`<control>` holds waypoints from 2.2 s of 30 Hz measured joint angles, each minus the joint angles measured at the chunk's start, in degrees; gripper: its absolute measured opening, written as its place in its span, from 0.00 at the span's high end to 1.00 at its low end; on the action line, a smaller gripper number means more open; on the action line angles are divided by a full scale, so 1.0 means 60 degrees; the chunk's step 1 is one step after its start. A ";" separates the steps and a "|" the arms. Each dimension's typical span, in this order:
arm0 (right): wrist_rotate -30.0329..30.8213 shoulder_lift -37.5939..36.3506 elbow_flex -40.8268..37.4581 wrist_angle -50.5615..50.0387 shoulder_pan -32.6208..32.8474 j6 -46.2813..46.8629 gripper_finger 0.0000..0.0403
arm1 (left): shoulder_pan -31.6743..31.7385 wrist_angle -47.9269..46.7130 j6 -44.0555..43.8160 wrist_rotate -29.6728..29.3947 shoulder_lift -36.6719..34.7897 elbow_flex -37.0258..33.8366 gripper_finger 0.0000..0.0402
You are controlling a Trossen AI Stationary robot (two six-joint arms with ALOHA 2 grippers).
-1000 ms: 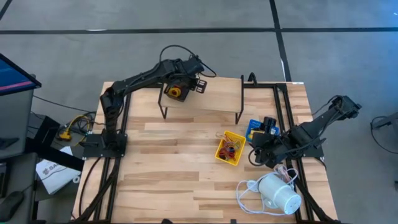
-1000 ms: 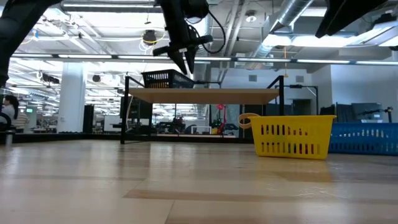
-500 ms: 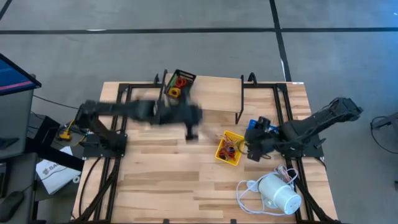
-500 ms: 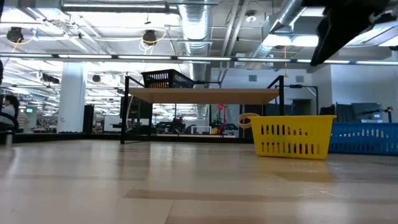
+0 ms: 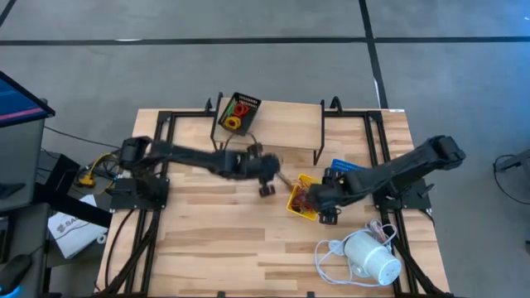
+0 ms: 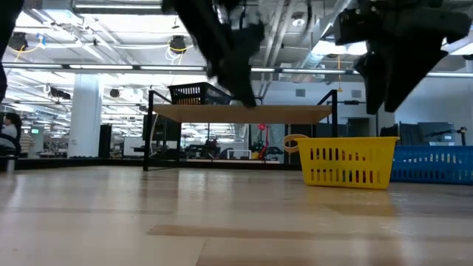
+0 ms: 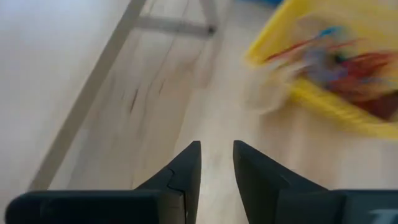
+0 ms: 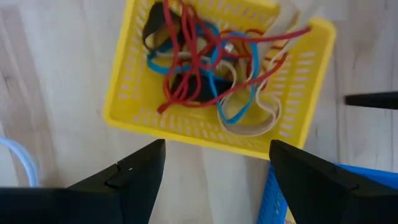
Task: Pick & Place Office Desk Supplies
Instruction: Adjust the light brown rubber band in the yellow bin
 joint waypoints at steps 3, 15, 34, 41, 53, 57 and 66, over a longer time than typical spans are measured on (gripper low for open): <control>0.0031 0.0440 0.0313 -0.0216 0.0199 0.0000 0.29 | 0.0503 0.0255 -0.0451 0.0707 0.0408 -0.0087 0.78; 0.0693 0.0353 0.0435 -0.0374 0.0358 -0.0011 0.29 | 0.0595 0.1639 -0.0457 0.1149 0.1788 -0.0087 0.78; 0.0797 0.0331 0.0435 -0.0318 0.0371 -0.0004 0.29 | 0.0603 0.3388 -0.0396 0.1188 0.2104 -0.0070 0.78; 0.0807 0.0328 0.0435 -0.0294 0.0367 -0.0009 0.29 | 0.0353 0.4023 -0.0317 0.1519 0.2332 -0.0084 0.78; 0.1046 0.0320 0.0435 -0.0282 0.0360 -0.0073 0.29 | -0.0118 0.4935 -0.0200 0.1593 0.2205 -0.0054 0.78; 0.1075 0.0320 0.0435 -0.0284 0.0362 -0.0036 0.29 | -0.0159 0.5439 -0.0322 0.1976 0.2235 -0.0054 0.78; 0.1121 0.0320 0.0435 -0.0368 0.0371 0.0109 0.29 | -0.0109 0.4166 -0.0242 -0.0052 0.2354 -0.0072 0.78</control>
